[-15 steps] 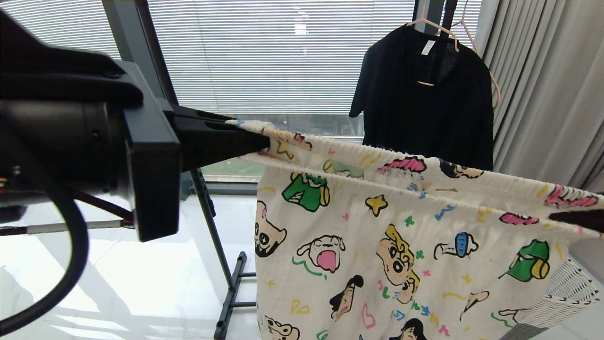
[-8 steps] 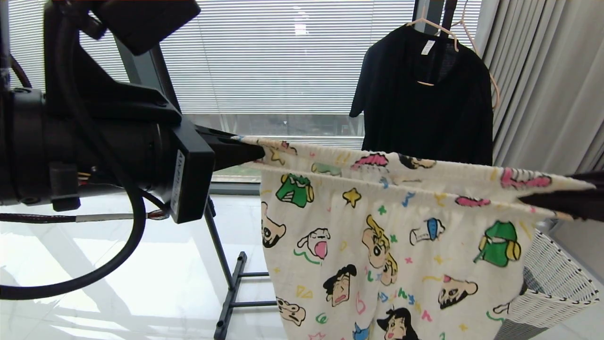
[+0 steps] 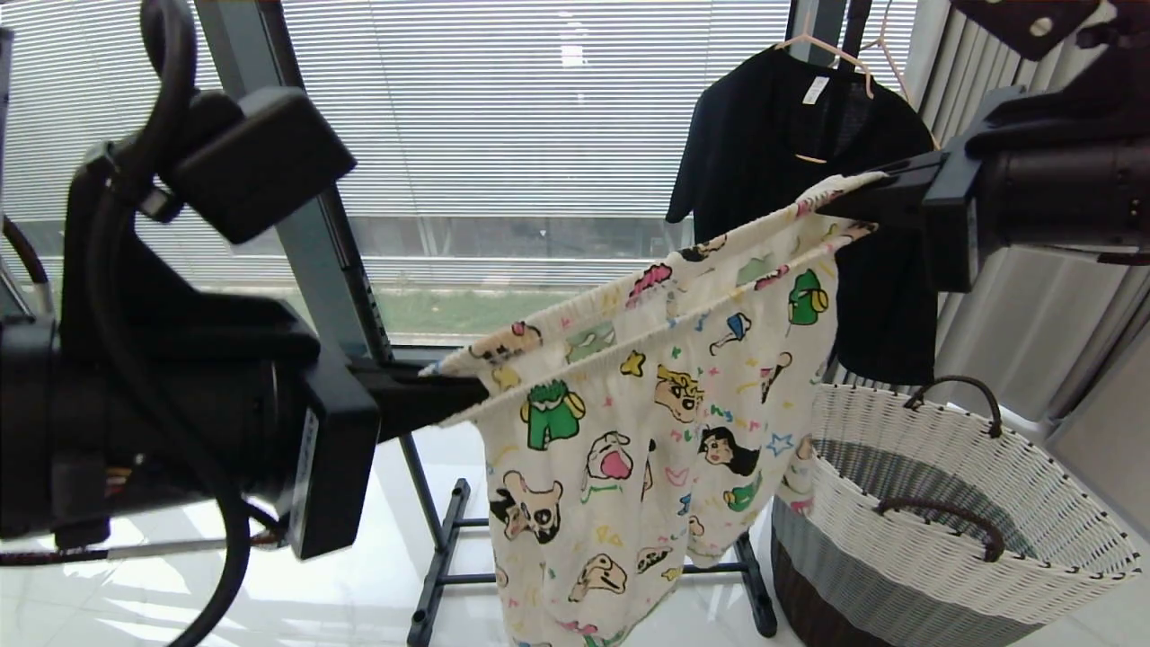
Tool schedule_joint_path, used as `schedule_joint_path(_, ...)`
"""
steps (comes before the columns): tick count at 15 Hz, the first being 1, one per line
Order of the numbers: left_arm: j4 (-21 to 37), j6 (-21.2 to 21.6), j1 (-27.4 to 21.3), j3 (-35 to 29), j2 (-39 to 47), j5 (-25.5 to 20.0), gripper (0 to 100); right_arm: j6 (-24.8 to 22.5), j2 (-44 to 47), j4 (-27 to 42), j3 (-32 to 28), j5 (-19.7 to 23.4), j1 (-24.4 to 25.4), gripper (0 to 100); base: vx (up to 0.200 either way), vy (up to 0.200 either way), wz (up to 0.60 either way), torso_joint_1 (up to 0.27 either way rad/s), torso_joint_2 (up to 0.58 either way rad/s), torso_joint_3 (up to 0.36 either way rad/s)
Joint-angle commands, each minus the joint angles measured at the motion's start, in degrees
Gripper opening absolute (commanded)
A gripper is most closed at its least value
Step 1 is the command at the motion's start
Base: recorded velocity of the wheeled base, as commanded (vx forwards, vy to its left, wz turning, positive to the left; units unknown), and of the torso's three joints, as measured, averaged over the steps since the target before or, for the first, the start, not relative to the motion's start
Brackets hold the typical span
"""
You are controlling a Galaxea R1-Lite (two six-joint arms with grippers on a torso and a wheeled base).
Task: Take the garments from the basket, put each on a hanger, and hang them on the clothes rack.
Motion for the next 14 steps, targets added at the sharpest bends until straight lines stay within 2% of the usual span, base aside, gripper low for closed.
schedule_joint_path(1,0.1,-0.1,-4.0,4.5,-3.6,2.2,0,-0.1,4.8,0.0,-3.1,0.1,0.0,0,0.000,0.000,0.00,0.000,0.00,0.000)
schedule_joint_path(5,-0.1,0.6,-3.7,4.0,-3.3,3.3,0,-0.1,3.8,0.6,-2.6,0.1,-0.1,0,0.000,0.000,0.00,0.000,0.00,0.000)
schedule_joint_path(6,-0.7,2.9,-1.4,3.7,-2.4,3.5,0,-0.2,2.5,2.1,-2.3,0.1,-0.1,0,0.000,0.000,0.00,0.000,0.00,0.000)
schedule_joint_path(7,-2.6,7.2,3.2,3.3,-0.7,4.2,0,-0.7,0.6,5.5,-1.9,-0.1,0.0,0,0.000,0.000,0.00,0.000,0.00,0.000)
schedule_joint_path(8,-7.5,13.8,7.8,3.3,0.8,4.4,0,-2.3,-2.6,11.6,-1.7,-0.1,0.0,0,0.000,0.000,0.00,0.000,0.00,0.000)
schedule_joint_path(9,-10.1,16.0,8.9,3.3,1.5,4.3,0,-3.0,-3.9,14.6,-1.6,0.2,0.0,0,0.000,0.000,0.00,0.000,0.00,0.000)
schedule_joint_path(10,-14.2,16.8,9.0,3.0,3.2,4.2,0,-3.7,-5.8,18.1,-1.1,0.3,1.1,0,0.000,0.000,0.00,0.000,0.00,0.000)
schedule_joint_path(13,-14.3,16.7,6.9,3.1,3.7,4.2,0,-3.7,-6.9,18.1,0.7,0.1,1.9,0,0.000,0.000,0.00,0.000,0.00,0.000)
schedule_joint_path(14,-14.3,16.7,7.0,3.0,3.8,4.3,0,-3.7,-7.3,18.1,1.5,0.1,2.1,100,0.000,0.000,0.00,0.000,0.00,0.000)
